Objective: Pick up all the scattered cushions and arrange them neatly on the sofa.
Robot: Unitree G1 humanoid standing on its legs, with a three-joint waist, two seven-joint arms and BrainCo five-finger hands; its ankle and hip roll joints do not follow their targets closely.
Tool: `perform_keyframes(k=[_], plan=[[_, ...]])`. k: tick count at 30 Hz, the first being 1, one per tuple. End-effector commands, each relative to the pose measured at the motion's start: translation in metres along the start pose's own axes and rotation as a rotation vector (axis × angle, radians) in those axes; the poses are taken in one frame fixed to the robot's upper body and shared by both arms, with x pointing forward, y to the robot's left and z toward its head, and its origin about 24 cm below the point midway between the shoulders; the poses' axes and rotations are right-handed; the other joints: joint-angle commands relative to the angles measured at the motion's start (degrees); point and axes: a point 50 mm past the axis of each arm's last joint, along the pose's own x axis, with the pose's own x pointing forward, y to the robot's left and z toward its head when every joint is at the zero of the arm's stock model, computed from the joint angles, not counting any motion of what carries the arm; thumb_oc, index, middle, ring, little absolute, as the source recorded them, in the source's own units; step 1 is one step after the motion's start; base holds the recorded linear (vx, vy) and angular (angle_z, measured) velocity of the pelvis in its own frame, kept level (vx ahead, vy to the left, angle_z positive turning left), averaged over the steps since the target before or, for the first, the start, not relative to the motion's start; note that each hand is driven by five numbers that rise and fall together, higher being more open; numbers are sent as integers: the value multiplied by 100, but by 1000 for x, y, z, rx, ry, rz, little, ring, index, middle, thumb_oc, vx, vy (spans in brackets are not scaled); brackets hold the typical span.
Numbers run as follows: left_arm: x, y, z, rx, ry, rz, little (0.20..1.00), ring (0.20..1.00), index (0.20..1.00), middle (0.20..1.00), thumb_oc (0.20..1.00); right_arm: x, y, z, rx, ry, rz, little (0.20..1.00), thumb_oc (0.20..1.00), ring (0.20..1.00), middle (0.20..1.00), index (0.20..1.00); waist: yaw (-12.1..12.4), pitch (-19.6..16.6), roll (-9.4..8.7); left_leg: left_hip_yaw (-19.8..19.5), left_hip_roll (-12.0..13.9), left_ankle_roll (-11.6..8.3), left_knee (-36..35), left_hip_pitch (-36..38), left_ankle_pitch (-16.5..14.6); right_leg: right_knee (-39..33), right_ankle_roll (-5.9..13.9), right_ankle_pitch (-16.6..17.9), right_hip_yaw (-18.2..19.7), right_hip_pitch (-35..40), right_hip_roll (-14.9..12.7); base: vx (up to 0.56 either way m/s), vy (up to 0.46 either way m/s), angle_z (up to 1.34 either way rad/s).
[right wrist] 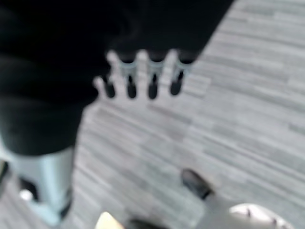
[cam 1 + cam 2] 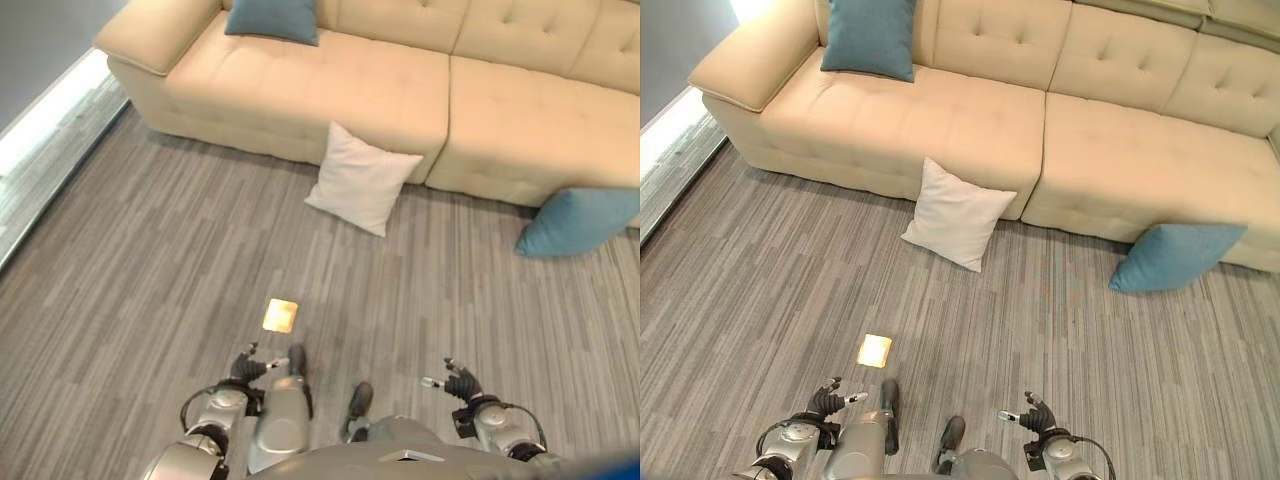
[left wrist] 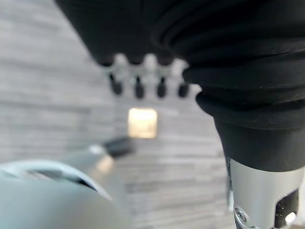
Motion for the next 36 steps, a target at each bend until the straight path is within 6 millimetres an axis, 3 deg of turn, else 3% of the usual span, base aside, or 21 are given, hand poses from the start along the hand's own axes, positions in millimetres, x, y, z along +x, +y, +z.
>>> perform_keyframes(k=[1,3,5,6,8,11,12,13,15,16,17,18,19,21,22,24,27,33,36], plan=[[-5,-10,-15,42,41,-47,1000,1000,1000,1000,1000,1,-14,11,-4,-58,-34,1000,1000,1000,1000,1000,108,-212,-1,-119,-201,142,405,367,-72,615,755,-101,275,96,-304,294,155,-35],[-6,-10,-21,38,61,-47,1000,1000,1000,1000,1000,1,-10,10,4,-51,-24,1000,1000,1000,1000,1000,165,-274,-41,-213,-314,242,435,463,-190,822,839,-132,313,128,-417,258,201,-27],[-7,-9,-24,38,70,-48,1000,1000,1000,1000,1000,3,-6,14,-5,-60,-6,1000,1000,1000,1000,1000,256,-319,-29,-194,-443,450,416,702,-443,1585,1062,51,334,-120,-731,292,340,-18],[-7,-7,-21,40,59,-43,1000,1000,1000,1000,1000,4,-5,21,0,-80,-4,1000,1000,1000,1000,1000,250,-278,5,-215,-542,616,389,913,-566,2412,1233,375,330,-395,-947,294,370,-19],[-5,-5,-16,53,44,-48,1000,1000,1000,1000,1000,5,-4,24,6,-91,0,1000,1000,1000,1000,1000,146,-240,91,-339,-613,741,288,1237,-727,3105,1268,672,409,-759,-1065,333,298,3],[-4,-4,-15,65,39,-53,1000,1000,1000,1000,1000,5,-4,28,-8,-106,8,1000,1000,1000,1000,1000,21,-211,144,-500,-658,722,117,1508,-775,2741,1138,597,509,-1097,-962,231,53,19],[-4,-3,-13,71,36,-52,1000,1000,1000,1000,1000,5,-4,31,-17,-119,8,1000,1000,1000,1000,1000,12,-206,141,-502,-676,690,30,1628,-839,2195,1083,580,290,-1180,-1042,143,-16,24],[-4,-3,-13,71,36,-52,1000,1000,1000,1000,1000,5,-4,30,-17,-119,8,1000,1000,1000,1000,1000,4,-198,148,-512,-670,686,27,1644,-843,2180,1081,580,277,-1155,-1034,269,-50,34],[-4,-1,-16,60,43,-41,1000,1000,1000,1000,1000,5,-3,32,-23,-120,11,1000,1000,1000,1000,1000,26,-172,116,-528,-691,614,4,1790,-932,1420,1187,834,-151,-1268,-1175,197,-53,24],[-4,-1,-16,60,43,-41,1000,1000,1000,1000,1000,5,-3,32,-24,-120,11,1000,1000,1000,1000,1000,19,-165,123,-536,-684,612,3,1800,-934,1397,1186,844,-163,-1245,-1165,281,-60,0],[-5,0,-18,54,49,-35,1000,1000,1000,1000,1000,6,-2,36,-29,-137,18,1000,1000,1000,1000,1000,-80,-157,110,-653,-728,574,20,1913,-1012,1159,1244,1025,182,-1396,-1046,214,-45,-2],[-5,0,-18,54,49,-35,1000,1000,1000,1000,1000,6,-2,36,-29,-137,18,1000,1000,1000,1000,1000,-82,-161,109,-653,-729,575,20,1909,-1011,1160,1244,1025,181,-1400,-1047,314,-71,5],[-5,0,-20,56,56,-39,1000,1000,1000,1000,1000,5,-3,34,-30,-134,20,1000,1000,1000,1000,1000,-131,-169,98,-734,-742,556,63,1971,-1101,1087,1214,937,436,-1332,-926,171,-42,28],[-7,-4,-24,52,71,-49,1000,1000,1000,1000,1000,4,-3,28,-33,-117,22,1000,1000,1000,1000,1000,-149,-253,64,-766,-743,498,156,2009,-1220,983,1154,912,411,-1233,-889,281,-120,41],[-8,-7,-27,51,78,-58,1000,1000,1000,1000,1000,2,-5,20,-27,-94,14,1000,1000,1000,1000,1000,-162,-274,62,-785,-693,352,506,1952,-1294,961,1053,817,365,-1055,-812,231,-139,19],[-8,-8,-27,53,78,-66,1000,1000,1000,1000,1000,2,-7,16,-21,-81,11,1000,1000,1000,1000,1000,-185,-290,43,-780,-657,254,720,1863,-1271,917,994,748,281,-977,-785,155,-141,28],[-4,-10,-14,48,44,-67,1000,1000,1000,1000,1000,1,-12,15,-15,-83,-4,1000,1000,1000,1000,1000,-168,-109,-73,-538,-318,-77,2172,1210,-884,773,732,578,91,-615,-712,128,-196,53],[-2,-12,-9,43,31,-69,1000,1000,1000,1000,1000,1,-16,12,-10,-66,-16,1000,1000,1000,1000,1000,-135,-75,-78,-224,-179,65,1692,944,-981,565,714,407,-74,-383,-632,95,-55,26],[-3,-12,-11,48,36,-68,1000,1000,1000,1000,1000,1,-15,13,-15,-71,-15,1000,1000,1000,1000,1000,-111,-117,-66,-183,-103,108,1085,846,-824,560,742,297,-37,-340,-567,175,38,24]])
